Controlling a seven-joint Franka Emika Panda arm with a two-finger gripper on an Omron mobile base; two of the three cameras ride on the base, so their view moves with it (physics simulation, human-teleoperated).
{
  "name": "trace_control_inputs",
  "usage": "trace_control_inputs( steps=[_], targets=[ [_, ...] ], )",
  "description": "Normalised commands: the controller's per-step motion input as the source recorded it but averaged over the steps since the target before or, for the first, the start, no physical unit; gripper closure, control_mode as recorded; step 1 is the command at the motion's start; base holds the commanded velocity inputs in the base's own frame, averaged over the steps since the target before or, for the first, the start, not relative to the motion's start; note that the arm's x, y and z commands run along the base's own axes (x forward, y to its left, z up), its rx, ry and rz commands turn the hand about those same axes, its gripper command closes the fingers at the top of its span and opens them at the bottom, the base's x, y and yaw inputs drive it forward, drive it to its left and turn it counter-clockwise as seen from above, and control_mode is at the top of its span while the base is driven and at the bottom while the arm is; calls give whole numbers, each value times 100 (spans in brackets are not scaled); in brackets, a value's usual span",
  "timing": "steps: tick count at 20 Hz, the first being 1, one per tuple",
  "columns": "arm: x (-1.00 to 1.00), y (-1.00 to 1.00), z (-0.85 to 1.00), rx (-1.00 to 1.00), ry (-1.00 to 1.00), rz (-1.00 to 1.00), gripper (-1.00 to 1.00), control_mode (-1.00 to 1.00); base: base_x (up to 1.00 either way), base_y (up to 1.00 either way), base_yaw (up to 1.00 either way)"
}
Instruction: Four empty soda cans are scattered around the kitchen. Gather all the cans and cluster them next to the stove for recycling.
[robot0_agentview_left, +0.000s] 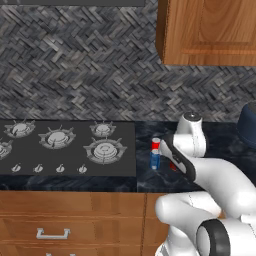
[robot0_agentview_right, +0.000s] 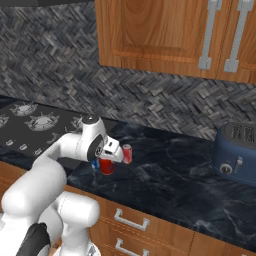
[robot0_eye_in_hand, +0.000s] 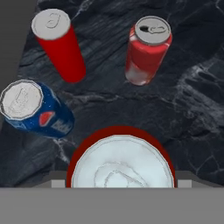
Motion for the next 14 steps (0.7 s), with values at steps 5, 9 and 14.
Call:
trace_control_inputs(
  steps=[5,9,14],
  targets=[
    [13,-2,-18,1,0,0,100,-100,0,0,0],
    [9,-4,-20,0,0,0,100,-100,0,0,0],
    [18,-1,-16,0,0,0,100,-100,0,0,0]
  ],
)
